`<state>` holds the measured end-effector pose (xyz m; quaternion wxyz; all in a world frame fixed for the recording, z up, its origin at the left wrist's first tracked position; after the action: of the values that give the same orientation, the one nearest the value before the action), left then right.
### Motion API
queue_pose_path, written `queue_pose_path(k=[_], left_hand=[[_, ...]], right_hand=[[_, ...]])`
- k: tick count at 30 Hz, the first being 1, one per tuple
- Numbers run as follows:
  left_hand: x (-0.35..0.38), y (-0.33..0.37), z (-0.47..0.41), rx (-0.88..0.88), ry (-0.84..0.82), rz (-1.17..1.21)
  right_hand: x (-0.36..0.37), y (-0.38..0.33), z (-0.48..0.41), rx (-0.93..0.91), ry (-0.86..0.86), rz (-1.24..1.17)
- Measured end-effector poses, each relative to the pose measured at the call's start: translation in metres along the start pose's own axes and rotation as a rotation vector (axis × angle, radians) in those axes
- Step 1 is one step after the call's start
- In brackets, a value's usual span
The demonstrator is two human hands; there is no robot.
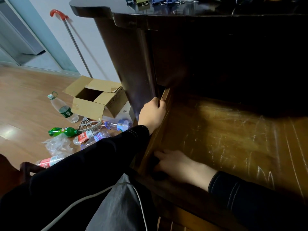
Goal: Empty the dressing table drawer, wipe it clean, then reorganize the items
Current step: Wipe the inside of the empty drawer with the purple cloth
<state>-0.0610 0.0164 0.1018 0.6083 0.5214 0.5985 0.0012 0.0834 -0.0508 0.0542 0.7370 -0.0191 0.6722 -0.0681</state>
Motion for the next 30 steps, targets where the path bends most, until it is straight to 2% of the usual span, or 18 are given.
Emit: queue_pose_path(k=[3,5,9,10,13,15,18,21,23,25,30], left_hand=[[-0.001,0.000,0.001,-0.005,0.000,-0.008],[-0.001,0.000,0.003,-0.002,-0.006,-0.004],[-0.001,0.001,0.003,0.010,-0.016,-0.010],[-0.001,0.001,0.003,0.005,-0.019,-0.011],[-0.002,0.002,0.002,-0.011,-0.020,-0.017],[-0.003,0.003,0.003,-0.017,-0.016,-0.025],[-0.003,0.003,0.003,-0.012,-0.011,-0.031],[-0.003,0.002,0.003,-0.006,-0.026,-0.004],[-0.002,0.003,0.003,-0.008,-0.031,0.015],[-0.001,0.003,0.003,-0.004,-0.018,0.010],[-0.002,0.003,0.003,0.026,-0.002,-0.010]], right_hand=[[-0.004,-0.003,-0.006,0.054,0.021,-0.004],[0.002,-0.011,-0.003,0.028,-0.032,0.009],[0.006,0.000,0.004,0.022,0.001,-0.028],[0.004,0.014,0.003,0.087,0.033,-0.023],[-0.016,0.070,0.007,0.445,0.152,-0.038],[-0.023,0.090,0.010,0.560,0.216,-0.018],[-0.009,0.063,0.011,0.443,0.146,-0.038],[0.010,0.017,0.019,0.147,0.109,-0.074],[0.016,0.021,0.024,0.144,0.127,-0.113],[0.017,0.051,0.018,0.270,0.176,-0.125],[-0.005,0.158,-0.016,0.817,0.318,-0.053]])
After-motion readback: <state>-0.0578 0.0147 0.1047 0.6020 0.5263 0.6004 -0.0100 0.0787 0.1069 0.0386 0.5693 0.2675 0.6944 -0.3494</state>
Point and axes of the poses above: each hand's wrist, its own z-axis away from the middle knuckle, its own x-axis out of the palm, y = z × x, the point moved 4 cm from there along -z, towards the middle knuckle, and after that the axes turned 15 degrees about y, right-handed, at the moved point
